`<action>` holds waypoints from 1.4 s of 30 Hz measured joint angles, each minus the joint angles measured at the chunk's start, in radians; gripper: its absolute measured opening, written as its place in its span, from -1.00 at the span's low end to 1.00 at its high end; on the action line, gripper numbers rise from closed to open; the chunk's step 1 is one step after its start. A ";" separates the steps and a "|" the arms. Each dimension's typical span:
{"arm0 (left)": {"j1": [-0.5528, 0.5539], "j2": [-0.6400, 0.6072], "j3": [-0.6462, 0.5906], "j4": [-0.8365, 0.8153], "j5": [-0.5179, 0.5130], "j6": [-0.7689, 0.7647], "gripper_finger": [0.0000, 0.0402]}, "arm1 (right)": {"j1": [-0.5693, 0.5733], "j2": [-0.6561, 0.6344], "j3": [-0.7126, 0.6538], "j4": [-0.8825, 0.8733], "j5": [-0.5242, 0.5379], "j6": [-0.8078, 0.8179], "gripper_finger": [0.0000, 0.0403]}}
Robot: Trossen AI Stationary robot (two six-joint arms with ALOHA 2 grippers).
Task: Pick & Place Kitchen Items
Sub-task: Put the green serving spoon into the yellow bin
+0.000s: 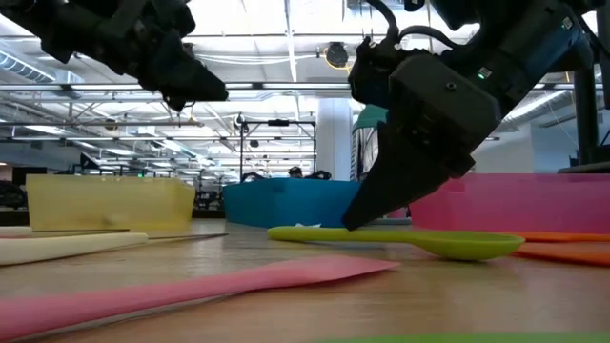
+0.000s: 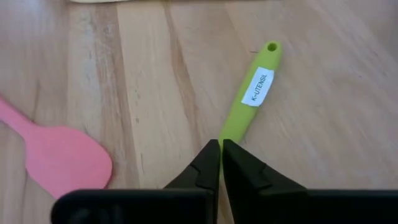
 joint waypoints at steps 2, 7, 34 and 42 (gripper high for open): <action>0.000 0.025 0.000 0.013 -0.015 -0.019 -0.40 | 0.000 0.000 0.000 0.002 -0.002 0.028 -0.92; 0.000 0.067 0.000 0.058 -0.018 -0.045 -0.40 | 0.009 0.001 0.000 0.017 -0.012 0.026 -0.75; -0.039 0.234 0.000 0.367 0.079 -0.035 -0.40 | 0.044 0.085 0.002 -0.121 0.254 -0.132 -0.86; -0.096 0.263 0.001 0.365 0.080 -0.015 -0.40 | 0.033 0.031 -0.003 -0.084 0.244 -0.184 -0.79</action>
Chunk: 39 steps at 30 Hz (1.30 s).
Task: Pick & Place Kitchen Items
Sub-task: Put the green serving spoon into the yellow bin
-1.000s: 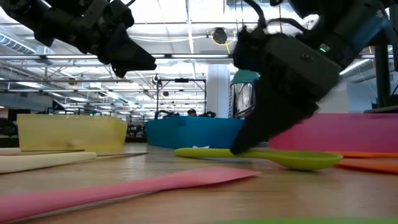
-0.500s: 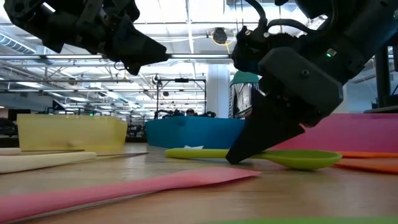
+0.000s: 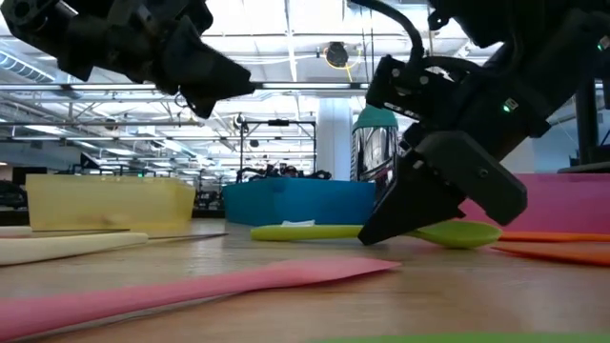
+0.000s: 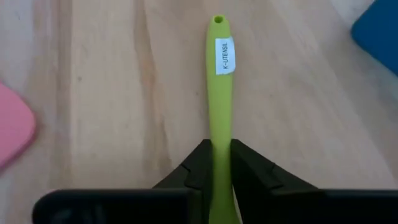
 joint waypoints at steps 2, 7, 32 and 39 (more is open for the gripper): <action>-0.014 0.017 0.001 0.009 0.000 0.023 -0.40 | -0.001 -0.017 -0.001 0.008 -0.004 -0.023 -0.80; -0.030 0.091 0.027 0.006 -0.011 0.068 -0.40 | -0.017 -0.058 0.000 0.033 -0.008 -0.045 -0.86; -0.027 0.449 0.387 -0.340 -0.001 0.146 -0.08 | -0.118 -0.076 0.003 0.128 -0.162 -0.203 -0.85; -0.027 0.449 0.388 -0.356 -0.010 0.130 -0.21 | -0.137 -0.076 0.003 0.165 -0.163 -0.205 -0.82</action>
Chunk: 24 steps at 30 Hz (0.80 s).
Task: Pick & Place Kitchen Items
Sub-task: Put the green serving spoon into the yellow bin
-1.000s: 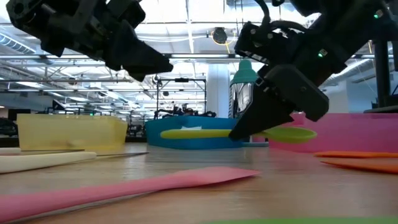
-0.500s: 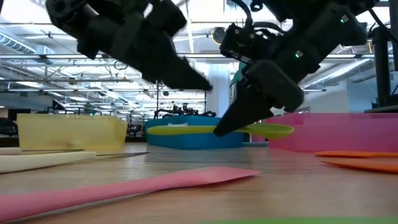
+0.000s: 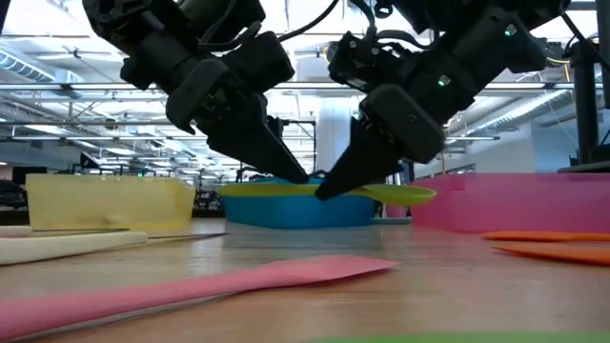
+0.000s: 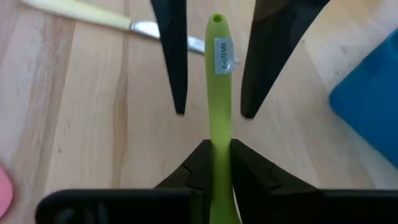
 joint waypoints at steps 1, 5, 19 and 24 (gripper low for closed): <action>0.000 0.000 0.000 -0.002 -0.005 -0.001 -0.22 | -0.002 0.000 0.000 0.009 0.001 -0.010 -0.81; 0.000 0.000 0.000 -0.010 -0.060 -0.006 -0.27 | -0.002 0.000 0.000 0.034 0.003 -0.053 -0.84; -0.003 -0.001 -0.001 -0.020 -0.067 -0.026 -0.78 | -0.027 0.000 0.000 0.060 -0.002 -0.072 -0.84; -0.003 -0.001 -0.001 -0.025 -0.069 -0.055 -0.78 | -0.030 0.000 0.000 0.062 -0.002 -0.089 -0.79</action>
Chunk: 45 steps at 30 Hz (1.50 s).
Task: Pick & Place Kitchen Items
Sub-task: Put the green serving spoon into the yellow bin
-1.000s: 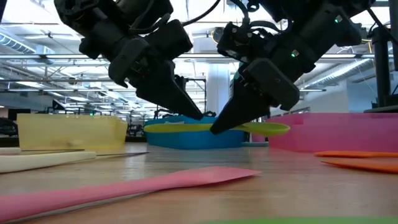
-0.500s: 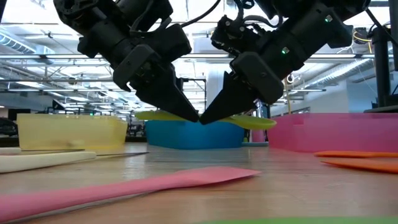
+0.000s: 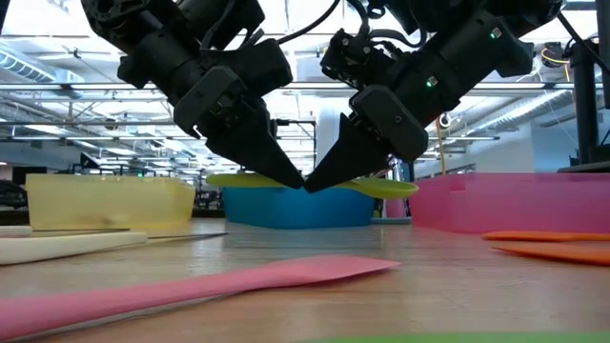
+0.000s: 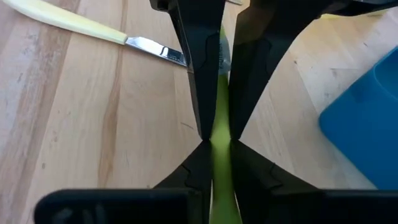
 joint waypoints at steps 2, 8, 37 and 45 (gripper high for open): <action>0.000 0.000 0.000 0.000 -0.002 -0.007 -0.77 | 0.000 0.000 0.000 0.001 0.002 -0.002 -0.75; 0.000 0.000 0.000 -0.005 -0.004 -0.043 -0.78 | -0.001 0.000 0.000 0.001 0.003 -0.007 -0.73; 0.000 -0.144 -0.001 -0.244 -0.187 -0.226 -0.78 | 0.004 -0.175 0.001 -0.127 -0.021 -0.108 -0.24; -0.041 -0.396 0.000 -0.520 -0.381 -0.373 -0.77 | 0.004 -0.326 0.000 -0.297 -0.019 -0.023 -0.31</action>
